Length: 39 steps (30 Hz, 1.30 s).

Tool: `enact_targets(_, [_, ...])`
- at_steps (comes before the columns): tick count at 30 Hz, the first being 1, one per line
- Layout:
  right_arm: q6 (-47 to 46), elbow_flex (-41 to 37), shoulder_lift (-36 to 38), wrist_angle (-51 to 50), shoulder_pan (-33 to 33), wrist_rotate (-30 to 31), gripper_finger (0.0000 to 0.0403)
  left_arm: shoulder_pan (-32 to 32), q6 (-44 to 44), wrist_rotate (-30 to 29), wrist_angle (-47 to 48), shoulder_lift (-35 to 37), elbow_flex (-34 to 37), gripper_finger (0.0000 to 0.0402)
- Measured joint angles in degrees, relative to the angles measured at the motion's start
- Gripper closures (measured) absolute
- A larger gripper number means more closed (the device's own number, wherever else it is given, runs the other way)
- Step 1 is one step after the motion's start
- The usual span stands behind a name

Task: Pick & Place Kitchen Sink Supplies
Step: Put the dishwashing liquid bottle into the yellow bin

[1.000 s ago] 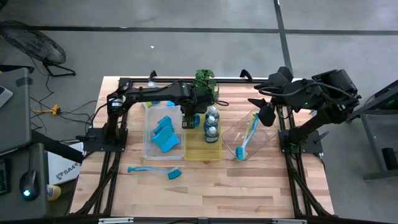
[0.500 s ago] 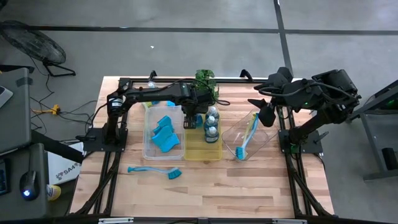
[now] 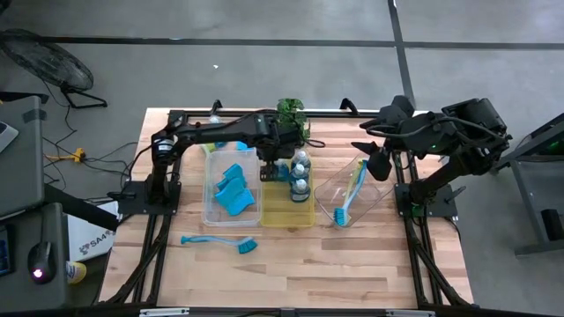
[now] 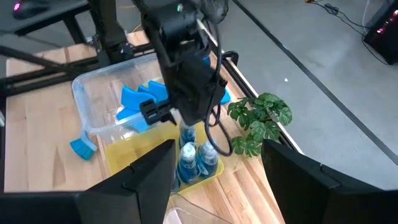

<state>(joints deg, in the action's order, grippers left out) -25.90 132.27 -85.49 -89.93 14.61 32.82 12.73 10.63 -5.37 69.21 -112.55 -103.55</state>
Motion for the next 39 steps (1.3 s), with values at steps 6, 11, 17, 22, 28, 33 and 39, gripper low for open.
enact_targets(6, [4.0, 0.0, 0.0, -0.1, 0.0, -2.2, 0.0171, 0.0, -2.6, -1.3, 4.6, 0.1, -5.8, 0.0115])
enact_targets(11, [6.6, 0.0, 0.5, -0.1, 0.0, -1.9, 0.0171, 0.0, -5.9, -2.5, 11.5, 0.1, -11.8, 0.0115])
enact_targets(17, [8.7, 0.0, 3.0, -0.1, 0.0, -1.1, 0.0171, 0.0, -10.9, -2.2, 16.9, 0.1, -20.9, 0.0115])
enact_targets(22, [13.4, 0.0, 5.6, -0.1, 0.0, 0.2, 0.0171, 0.8, -13.8, -1.3, 18.3, 0.7, -25.8, 0.0115])
enact_targets(28, [17.2, 0.0, 8.2, -0.1, 0.0, 0.4, 0.0171, 5.7, -18.4, 1.1, 13.1, 3.8, -24.7, 0.0115])
enact_targets(33, [17.3, -0.4, 9.4, 0.0, 0.0, -0.2, 0.0171, 9.2, -18.9, 3.8, 3.5, 6.3, -20.4, 0.0115])
enact_targets(39, [17.1, -12.5, 15.3, 0.6, 0.0, 3.8, 0.0171, 12.4, -19.4, 6.2, -3.4, 9.1, -13.5, 0.0115])
